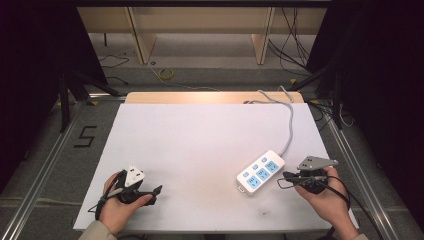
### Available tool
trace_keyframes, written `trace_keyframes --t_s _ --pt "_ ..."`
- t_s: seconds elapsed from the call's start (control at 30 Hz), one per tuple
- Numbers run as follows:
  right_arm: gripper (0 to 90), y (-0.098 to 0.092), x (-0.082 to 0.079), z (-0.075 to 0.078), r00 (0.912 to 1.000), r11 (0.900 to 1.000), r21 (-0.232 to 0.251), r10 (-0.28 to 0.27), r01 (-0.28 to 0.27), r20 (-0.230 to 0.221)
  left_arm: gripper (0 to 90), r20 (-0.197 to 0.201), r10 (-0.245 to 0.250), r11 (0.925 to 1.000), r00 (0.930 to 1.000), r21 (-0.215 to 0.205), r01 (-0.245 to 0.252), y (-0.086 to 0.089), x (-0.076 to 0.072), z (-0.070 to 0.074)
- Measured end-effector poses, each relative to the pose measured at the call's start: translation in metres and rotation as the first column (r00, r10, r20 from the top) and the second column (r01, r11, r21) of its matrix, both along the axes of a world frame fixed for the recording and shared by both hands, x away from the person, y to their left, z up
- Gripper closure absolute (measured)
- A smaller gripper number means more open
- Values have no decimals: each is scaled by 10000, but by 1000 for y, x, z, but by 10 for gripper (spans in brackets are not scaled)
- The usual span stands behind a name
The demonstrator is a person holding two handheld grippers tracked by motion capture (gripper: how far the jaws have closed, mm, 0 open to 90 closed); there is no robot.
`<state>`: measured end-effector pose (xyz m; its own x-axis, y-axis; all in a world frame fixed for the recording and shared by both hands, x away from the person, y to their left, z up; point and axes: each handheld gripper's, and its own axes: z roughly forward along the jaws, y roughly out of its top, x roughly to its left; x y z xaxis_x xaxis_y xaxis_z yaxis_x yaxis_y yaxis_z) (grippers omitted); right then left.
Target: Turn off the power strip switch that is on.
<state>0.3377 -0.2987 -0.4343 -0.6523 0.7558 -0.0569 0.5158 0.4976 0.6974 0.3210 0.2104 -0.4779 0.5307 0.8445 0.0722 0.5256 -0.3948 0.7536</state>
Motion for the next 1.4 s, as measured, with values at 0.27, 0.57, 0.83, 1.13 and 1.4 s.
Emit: trace_keyframes --t_s 0.27,0.57,0.83,1.13,1.4 --pt "900 3 2 2 10000 10000 -20 51 -51 -46 159 21 -6 10000 10000 14 6 0 0 0" --pt "900 6 5 3 9999 10000 -34 85 -85 -93 159 19 -2 10000 10000 17 2 0 0 0" --pt "900 9 7 4 9999 9999 -45 126 -126 -117 159 30 2 10000 10000 19 -2 0 0 0" --pt "900 11 9 6 9998 9999 -61 144 -145 -161 159 50 24 10000 10000 -6 -24 0 0 0" --pt "900 14 11 6 9996 9998 -75 205 -207 -205 160 45 19 10000 10000 0 -19 0 0 0"
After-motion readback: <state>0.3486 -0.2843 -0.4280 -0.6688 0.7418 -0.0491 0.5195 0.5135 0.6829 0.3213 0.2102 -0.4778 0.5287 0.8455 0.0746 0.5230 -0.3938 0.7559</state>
